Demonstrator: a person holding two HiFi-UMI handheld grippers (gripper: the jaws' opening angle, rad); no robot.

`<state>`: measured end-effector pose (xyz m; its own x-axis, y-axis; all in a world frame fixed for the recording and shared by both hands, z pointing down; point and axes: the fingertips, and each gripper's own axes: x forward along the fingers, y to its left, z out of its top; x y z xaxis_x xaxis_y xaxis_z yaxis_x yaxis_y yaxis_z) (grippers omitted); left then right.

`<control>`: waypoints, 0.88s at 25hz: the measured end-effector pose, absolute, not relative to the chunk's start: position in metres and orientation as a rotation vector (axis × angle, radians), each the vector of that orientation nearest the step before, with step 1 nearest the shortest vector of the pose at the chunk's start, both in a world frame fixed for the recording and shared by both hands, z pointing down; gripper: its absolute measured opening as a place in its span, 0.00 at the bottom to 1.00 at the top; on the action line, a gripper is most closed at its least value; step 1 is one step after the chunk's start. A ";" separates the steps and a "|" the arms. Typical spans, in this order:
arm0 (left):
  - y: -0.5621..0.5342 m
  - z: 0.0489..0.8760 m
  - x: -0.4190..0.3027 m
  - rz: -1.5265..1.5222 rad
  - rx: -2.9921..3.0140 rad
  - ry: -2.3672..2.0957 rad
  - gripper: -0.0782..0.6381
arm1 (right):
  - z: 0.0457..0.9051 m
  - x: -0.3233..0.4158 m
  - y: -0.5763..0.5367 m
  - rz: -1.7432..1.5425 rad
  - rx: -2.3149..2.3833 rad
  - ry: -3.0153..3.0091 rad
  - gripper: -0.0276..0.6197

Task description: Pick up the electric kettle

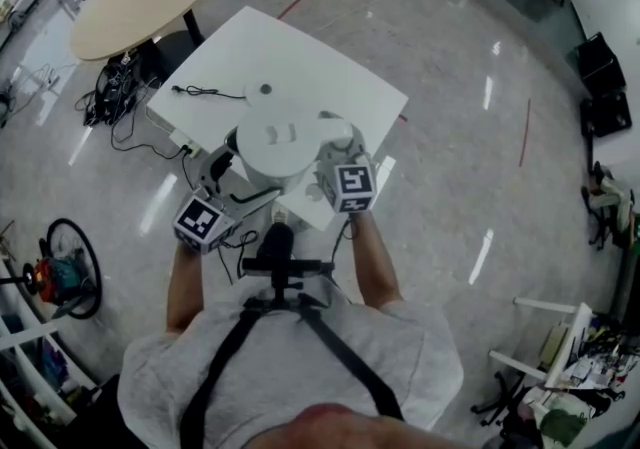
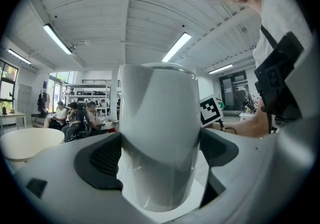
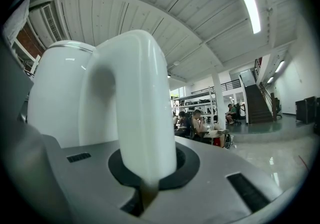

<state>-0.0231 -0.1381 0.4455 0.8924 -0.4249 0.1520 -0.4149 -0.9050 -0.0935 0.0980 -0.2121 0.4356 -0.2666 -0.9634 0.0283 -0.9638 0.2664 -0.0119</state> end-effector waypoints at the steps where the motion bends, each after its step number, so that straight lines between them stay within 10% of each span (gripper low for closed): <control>1: -0.134 0.444 -0.023 -0.259 -3.000 0.670 0.81 | 0.434 0.098 -0.208 0.042 1.890 -2.490 0.06; 22: -0.091 0.432 -0.028 -0.257 -2.991 0.683 0.81 | 0.422 0.092 -0.165 0.039 1.866 -2.514 0.05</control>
